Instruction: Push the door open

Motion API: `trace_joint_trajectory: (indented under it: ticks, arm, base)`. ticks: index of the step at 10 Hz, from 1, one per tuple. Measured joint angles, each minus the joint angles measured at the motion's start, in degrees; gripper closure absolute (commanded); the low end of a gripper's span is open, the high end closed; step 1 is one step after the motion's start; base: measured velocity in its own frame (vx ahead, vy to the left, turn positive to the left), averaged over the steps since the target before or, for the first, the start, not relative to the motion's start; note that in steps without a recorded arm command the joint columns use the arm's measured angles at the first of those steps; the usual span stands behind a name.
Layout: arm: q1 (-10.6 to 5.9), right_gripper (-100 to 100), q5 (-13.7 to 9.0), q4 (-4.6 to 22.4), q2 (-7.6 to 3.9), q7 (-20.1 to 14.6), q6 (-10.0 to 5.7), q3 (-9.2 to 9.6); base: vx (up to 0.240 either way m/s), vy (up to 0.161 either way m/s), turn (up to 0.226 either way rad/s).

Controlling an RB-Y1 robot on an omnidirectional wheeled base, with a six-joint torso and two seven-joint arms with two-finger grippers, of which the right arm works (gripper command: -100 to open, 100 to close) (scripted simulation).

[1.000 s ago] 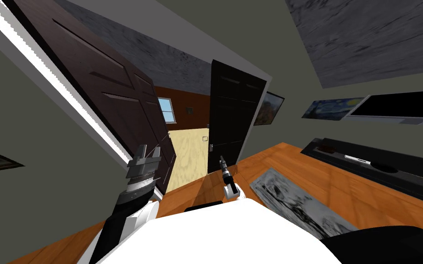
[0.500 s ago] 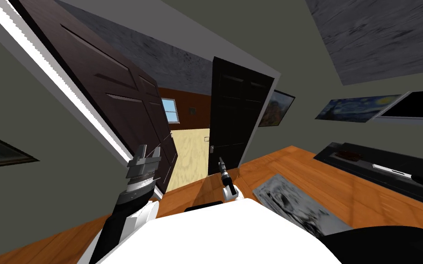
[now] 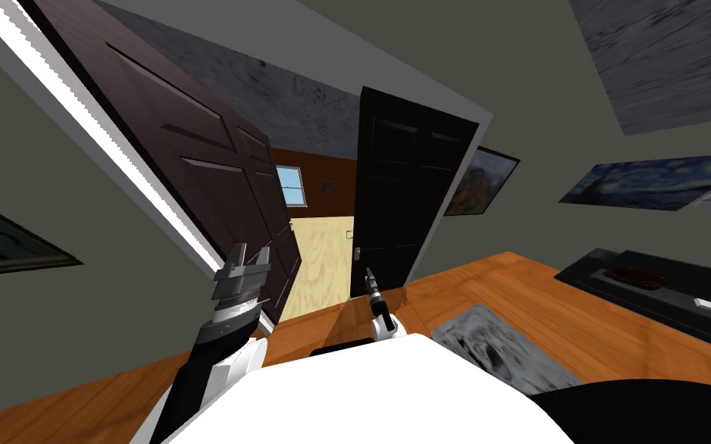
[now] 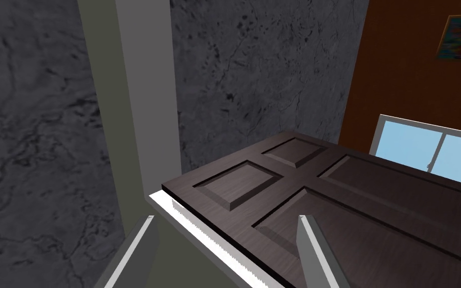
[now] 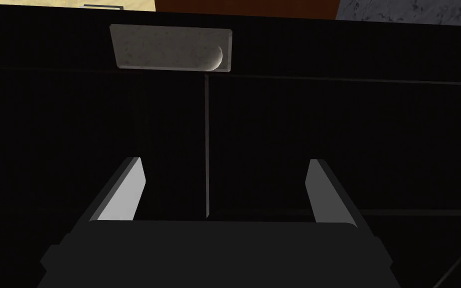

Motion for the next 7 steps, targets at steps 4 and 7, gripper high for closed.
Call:
trace_joint_trajectory:
  ticks: [4,7]
  arm:
    - [-1.24,-100,-0.5,4.1,1.51,-0.1,-0.93,0.27]
    - [-1.69,-100,-0.6,5.1,0.32,-0.1,-1.39,0.03]
  base:
    - [0.056,-0.060,0.066]
    - [0.151,0.005,0.023]
